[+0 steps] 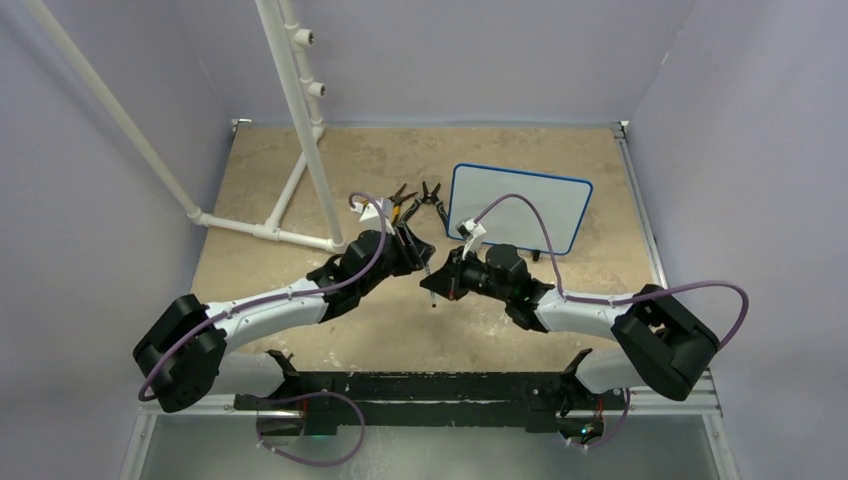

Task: Write a sentence on the whiteboard
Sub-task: Open the whiteboard marker at the center of the board.

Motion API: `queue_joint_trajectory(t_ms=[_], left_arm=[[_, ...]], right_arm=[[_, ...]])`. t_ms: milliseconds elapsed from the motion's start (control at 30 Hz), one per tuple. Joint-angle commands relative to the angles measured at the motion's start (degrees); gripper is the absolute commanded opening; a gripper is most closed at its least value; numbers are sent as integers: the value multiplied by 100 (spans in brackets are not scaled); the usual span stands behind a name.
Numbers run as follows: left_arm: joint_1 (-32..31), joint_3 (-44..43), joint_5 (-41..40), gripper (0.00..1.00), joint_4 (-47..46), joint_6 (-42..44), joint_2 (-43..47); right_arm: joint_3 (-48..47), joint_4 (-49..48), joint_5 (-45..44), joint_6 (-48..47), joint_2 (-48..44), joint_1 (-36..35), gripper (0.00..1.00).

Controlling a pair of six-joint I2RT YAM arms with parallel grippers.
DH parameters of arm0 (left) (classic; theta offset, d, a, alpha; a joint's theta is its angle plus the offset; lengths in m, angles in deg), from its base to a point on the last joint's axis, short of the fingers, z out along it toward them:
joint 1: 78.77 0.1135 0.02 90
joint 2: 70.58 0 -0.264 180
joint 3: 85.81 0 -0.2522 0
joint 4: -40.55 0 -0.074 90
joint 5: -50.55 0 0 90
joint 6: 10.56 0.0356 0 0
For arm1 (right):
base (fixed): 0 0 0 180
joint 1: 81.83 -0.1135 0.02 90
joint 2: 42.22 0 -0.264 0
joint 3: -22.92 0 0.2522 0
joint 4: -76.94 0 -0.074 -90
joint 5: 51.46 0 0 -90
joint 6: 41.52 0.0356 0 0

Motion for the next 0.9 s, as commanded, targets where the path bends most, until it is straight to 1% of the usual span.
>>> queue_joint_trajectory(t_ms=[0, 167, 367, 400, 500, 667, 800, 867], left_arm=[[-8, -357, -139, 43, -42, 257, -26], [-7, -376, -137, 34, -37, 300, -47], [-4, -415, -16, 25, -53, 283, -152], [-3, -431, -7, 22, -49, 278, -172], [9, -482, 3, 0, -49, 275, -222], [162, -663, -27, 0, -35, 450, -235], [289, -816, -321, 0, -44, 708, -150], [425, -863, -346, 0, -102, 762, -116]], right_arm=[[-133, -87, 52, -93, -70, -14, 0], [-146, -59, 69, -94, -56, -14, 0], [-189, -22, 127, -127, -13, -14, 0], [-198, -13, 144, -135, -7, -14, 0], [-224, 91, 172, -163, -13, -13, 0], [-301, 471, 153, -190, -20, -62, 0], [-369, 967, 6, -200, -63, -139, 0], [-346, 1072, -12, -179, -74, -181, 0]])
